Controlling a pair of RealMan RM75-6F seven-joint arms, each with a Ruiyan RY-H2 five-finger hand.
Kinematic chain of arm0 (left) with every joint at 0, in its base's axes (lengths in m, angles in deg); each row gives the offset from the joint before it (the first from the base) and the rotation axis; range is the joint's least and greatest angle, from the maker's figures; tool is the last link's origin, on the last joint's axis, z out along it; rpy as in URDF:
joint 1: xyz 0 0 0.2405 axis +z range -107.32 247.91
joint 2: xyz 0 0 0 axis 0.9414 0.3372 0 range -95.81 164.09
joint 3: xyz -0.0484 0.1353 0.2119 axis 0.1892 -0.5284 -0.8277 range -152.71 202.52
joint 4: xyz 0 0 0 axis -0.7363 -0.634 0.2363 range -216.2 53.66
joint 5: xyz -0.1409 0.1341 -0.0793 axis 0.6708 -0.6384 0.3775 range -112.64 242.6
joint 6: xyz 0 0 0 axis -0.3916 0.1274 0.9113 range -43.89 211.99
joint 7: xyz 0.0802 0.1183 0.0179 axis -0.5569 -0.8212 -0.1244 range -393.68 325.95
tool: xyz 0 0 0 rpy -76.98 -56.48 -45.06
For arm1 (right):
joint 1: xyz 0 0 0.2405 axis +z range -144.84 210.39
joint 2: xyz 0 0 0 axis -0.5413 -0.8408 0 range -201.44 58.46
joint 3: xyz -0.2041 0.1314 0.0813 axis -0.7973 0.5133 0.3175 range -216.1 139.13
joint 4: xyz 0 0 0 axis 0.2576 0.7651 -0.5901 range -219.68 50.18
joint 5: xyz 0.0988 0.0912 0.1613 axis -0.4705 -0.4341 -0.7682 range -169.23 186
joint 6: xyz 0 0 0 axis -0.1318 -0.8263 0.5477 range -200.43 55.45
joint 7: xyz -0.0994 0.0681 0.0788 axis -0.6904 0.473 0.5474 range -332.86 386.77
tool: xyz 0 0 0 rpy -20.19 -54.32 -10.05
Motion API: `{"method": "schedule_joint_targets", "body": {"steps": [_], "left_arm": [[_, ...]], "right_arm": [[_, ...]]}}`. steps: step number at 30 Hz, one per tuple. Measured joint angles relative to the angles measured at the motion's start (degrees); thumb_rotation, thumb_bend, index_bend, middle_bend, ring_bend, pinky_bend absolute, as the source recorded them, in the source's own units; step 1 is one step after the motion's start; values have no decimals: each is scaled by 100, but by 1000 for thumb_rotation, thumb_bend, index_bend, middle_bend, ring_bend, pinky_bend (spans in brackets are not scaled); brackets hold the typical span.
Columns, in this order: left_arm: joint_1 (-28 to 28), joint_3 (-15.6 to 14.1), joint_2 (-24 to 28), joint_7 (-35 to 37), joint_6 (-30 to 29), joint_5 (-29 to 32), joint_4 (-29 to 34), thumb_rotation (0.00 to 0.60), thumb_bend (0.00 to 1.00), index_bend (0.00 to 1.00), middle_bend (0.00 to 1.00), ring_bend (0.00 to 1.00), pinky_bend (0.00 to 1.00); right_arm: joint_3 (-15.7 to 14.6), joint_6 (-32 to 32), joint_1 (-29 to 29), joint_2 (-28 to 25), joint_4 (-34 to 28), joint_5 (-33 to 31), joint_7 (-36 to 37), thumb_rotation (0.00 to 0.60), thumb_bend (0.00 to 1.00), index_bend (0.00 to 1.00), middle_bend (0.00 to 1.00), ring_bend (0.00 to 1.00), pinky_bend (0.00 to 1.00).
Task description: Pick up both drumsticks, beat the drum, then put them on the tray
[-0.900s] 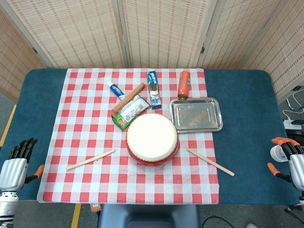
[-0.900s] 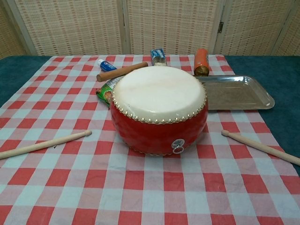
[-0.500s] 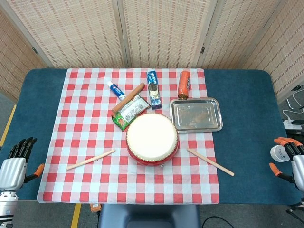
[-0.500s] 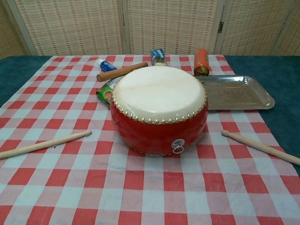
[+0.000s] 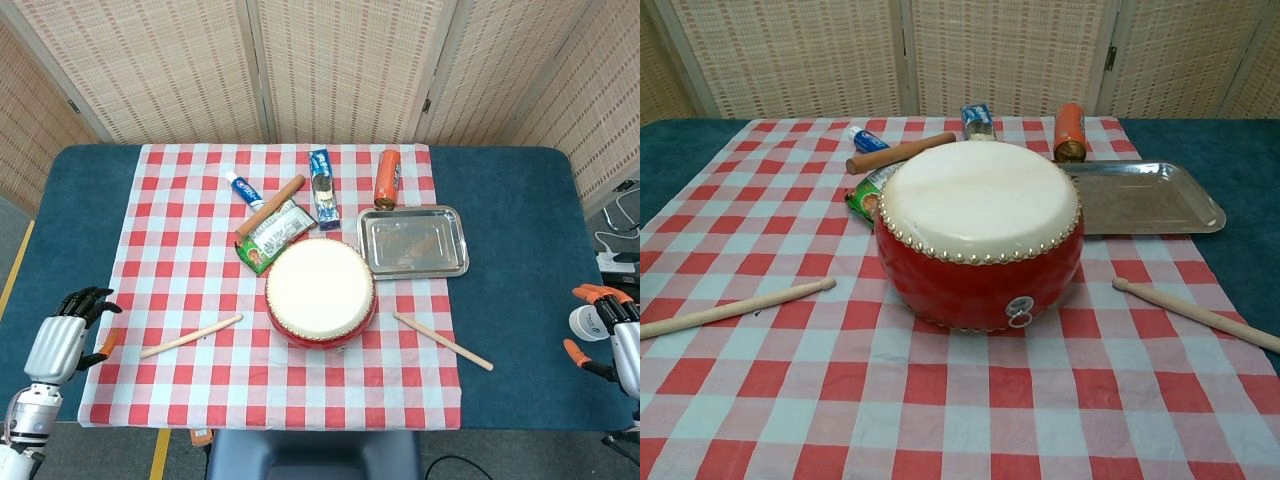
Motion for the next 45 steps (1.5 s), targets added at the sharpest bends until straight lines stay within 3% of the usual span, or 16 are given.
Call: {"method": "schedule_joint_targets", "body": {"steps": [6,15,30,39,45], "left_arm": [[-462,53,-377,-502,956,479,136,600,447,421,215,142,153],[-897,150,-1191,-1724,1539,1594,-16,600,375,391,180,98,117],[-1082,248,-1863,-2549,1493,2679,-253,600,331,393,158,92,117],[-1175,227,-1976,-2631,1544,2863,-356,600,339,453,159,92,117],[-1256,210,-2047,-2677,1611,2954,-434,600,399,505,179,93,118]], "right_arm": [[-19,84,47,32,93,2,100,600,184,255,223,184,322],[-33,80,25,23,134,-28,156,600,184,255,223,184,322],[-36,73,15,-1,135,-41,231,600,184,255,223,184,322],[-53,38,-27,-19,128,-52,281,600,184,255,223,184,322],[-53,14,-45,-19,135,-57,294,600,184,255,223,184,322]]}}
